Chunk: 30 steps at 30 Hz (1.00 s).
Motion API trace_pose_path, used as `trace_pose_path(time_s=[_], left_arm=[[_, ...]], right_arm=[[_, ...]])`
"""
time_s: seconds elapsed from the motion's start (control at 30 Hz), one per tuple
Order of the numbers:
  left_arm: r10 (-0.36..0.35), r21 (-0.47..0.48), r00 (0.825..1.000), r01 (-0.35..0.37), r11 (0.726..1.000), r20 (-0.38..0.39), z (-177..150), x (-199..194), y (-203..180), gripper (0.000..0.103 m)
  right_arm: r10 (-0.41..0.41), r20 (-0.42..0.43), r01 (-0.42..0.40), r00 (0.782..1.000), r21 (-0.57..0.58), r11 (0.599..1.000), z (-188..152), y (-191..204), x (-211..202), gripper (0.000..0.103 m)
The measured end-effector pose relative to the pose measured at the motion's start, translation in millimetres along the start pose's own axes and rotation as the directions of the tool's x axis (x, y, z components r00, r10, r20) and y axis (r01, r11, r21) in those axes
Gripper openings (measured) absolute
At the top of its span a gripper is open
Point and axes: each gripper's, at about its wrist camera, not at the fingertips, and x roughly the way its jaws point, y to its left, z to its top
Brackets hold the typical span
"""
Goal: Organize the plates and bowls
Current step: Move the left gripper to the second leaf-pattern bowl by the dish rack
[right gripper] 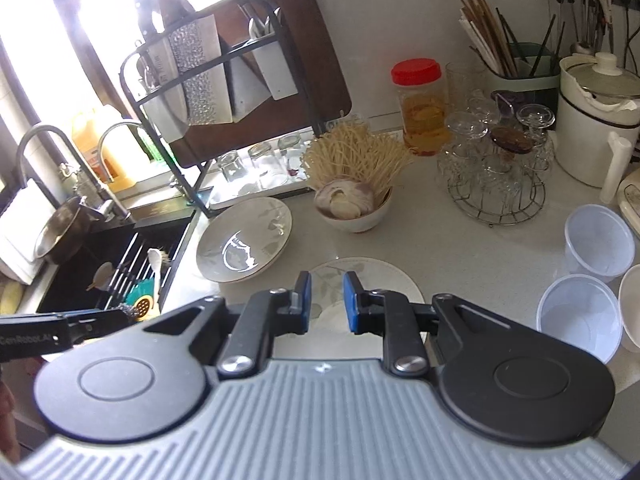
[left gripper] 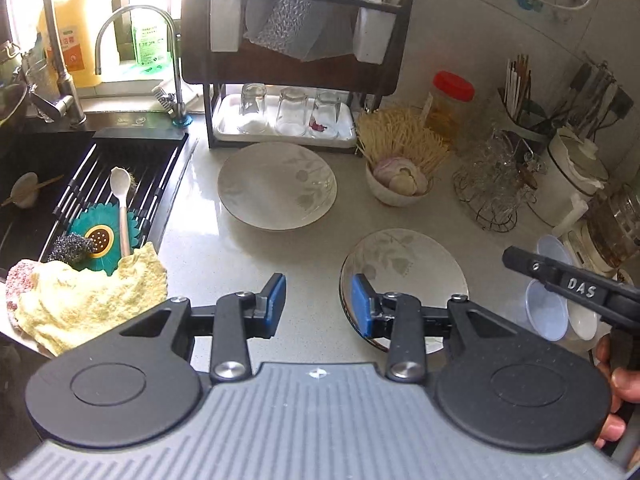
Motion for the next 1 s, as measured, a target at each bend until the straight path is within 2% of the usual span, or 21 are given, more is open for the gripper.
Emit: trace_pose_path(time_s=[0.17,0.33,0.4,0.6,0.77,1.0], left_arm=[[-0.005,-0.097,0.999,0.001,0.995,-0.041,2,-7,9,0.042],[0.016,-0.105,0.998,-0.024,0.994,-0.069,-2,-12,5,0.042],[0.039,-0.109,0.996,-0.048,0.993,-0.084,-3,-14,8,0.042],[0.117,-0.201,0.986,-0.139,0.97,-0.12,-3,-13,38,0.045],[0.111,-0.157,0.986,-0.129,0.979,-0.122,17,6,42,0.048],[0.051,-0.119,0.985,-0.072,0.99,-0.165,41,51,60,0.051]], right_arm=[[0.025,-0.012,-0.025,1.0,-0.008,1.0,1,-5,0,0.021],[0.044,-0.032,-0.045,0.999,-0.026,0.999,2,-9,1,0.021],[0.053,-0.044,-0.054,0.998,-0.028,0.998,2,-9,3,0.021],[0.068,-0.067,-0.07,0.995,-0.03,0.997,5,-4,15,0.021],[0.052,-0.082,-0.053,0.995,-0.012,0.998,15,5,35,0.021],[0.038,-0.106,-0.038,0.994,0.005,0.999,28,25,70,0.021]])
